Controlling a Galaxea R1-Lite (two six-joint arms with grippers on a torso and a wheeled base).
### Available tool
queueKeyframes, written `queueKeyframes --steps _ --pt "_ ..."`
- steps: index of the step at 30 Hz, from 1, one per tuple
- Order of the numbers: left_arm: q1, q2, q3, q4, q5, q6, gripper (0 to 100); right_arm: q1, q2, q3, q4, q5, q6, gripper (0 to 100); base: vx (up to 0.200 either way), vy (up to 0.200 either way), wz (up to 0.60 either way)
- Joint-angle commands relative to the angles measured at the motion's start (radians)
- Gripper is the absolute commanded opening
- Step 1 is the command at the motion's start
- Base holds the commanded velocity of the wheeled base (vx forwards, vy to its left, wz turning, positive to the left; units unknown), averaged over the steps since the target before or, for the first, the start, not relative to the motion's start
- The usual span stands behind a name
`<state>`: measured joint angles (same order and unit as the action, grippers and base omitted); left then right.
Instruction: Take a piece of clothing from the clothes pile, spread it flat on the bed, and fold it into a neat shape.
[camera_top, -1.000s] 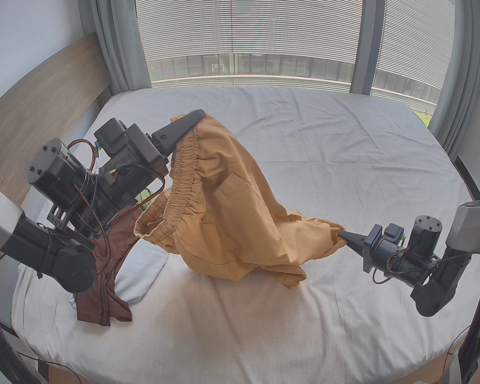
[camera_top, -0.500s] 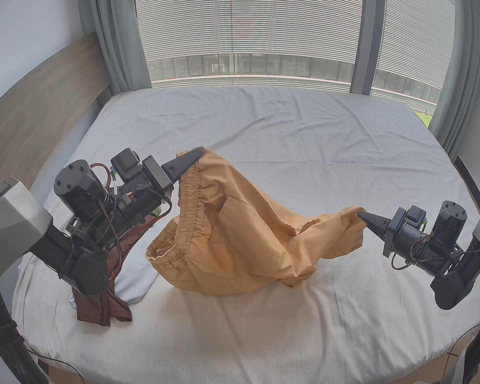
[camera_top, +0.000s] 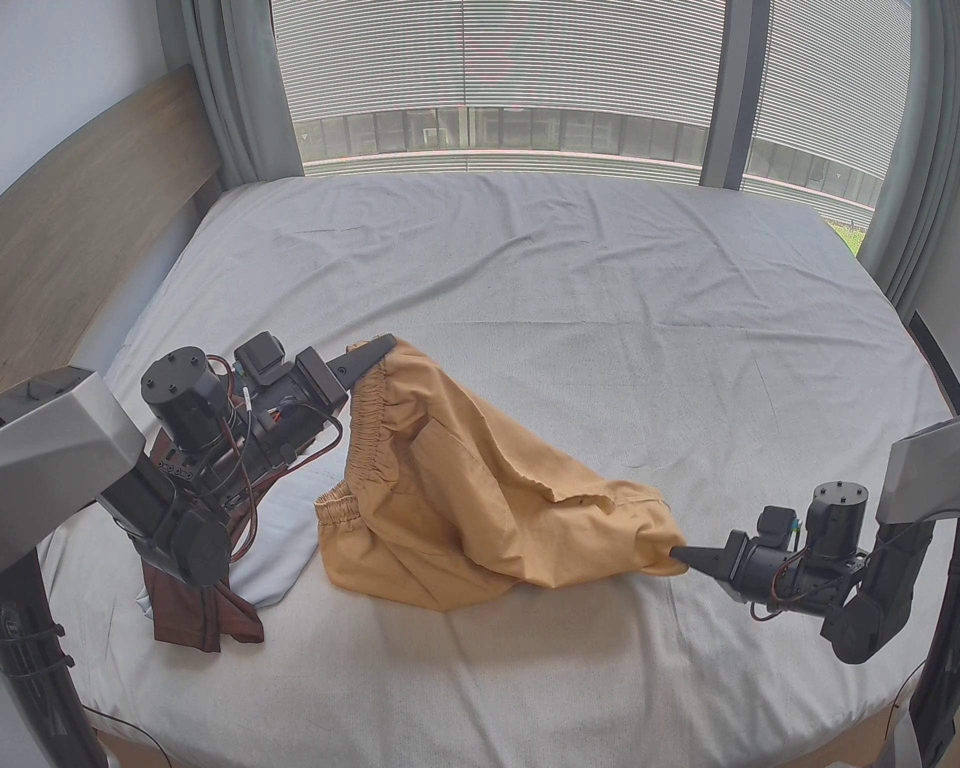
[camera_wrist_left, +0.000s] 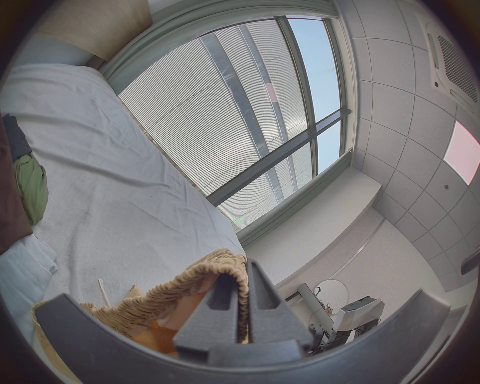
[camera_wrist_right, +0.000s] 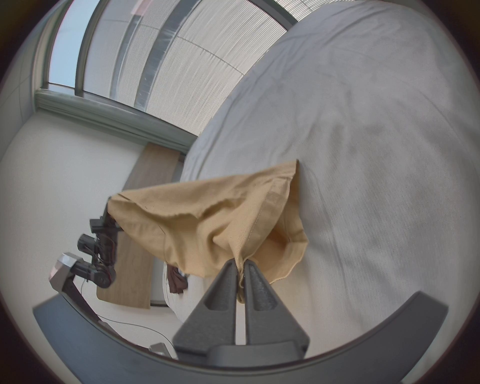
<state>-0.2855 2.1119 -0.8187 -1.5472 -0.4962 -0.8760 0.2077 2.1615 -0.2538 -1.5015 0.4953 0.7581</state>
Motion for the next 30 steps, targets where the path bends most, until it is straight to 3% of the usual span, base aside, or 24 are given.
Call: queueKeyframes --steps 1,3,4,15,30 --pt "0.008 0.019 -0.003 -0.001 -0.001 0.003 0 0.022 0.113 0.028 -0.014 0.000 -0.025 0 0.000 0.000 0.00" --pt "0.008 0.019 -0.002 -0.001 -0.002 0.014 0 0.022 0.133 0.031 -0.037 0.000 -0.026 0 0.000 0.000 0.00" --pt "0.008 0.019 -0.002 -0.001 -0.002 0.022 0 0.021 0.141 0.030 -0.039 0.000 -0.026 100 0.000 0.000 0.00" --pt "0.006 0.011 0.004 -0.001 -0.004 0.045 0 -0.050 0.129 -0.074 -0.039 -0.003 -0.020 100 0.000 0.000 0.00" --pt "0.000 0.008 0.004 -0.002 -0.002 0.046 0 -0.065 0.284 -0.343 0.024 -0.008 -0.020 100 0.000 0.000 0.00"
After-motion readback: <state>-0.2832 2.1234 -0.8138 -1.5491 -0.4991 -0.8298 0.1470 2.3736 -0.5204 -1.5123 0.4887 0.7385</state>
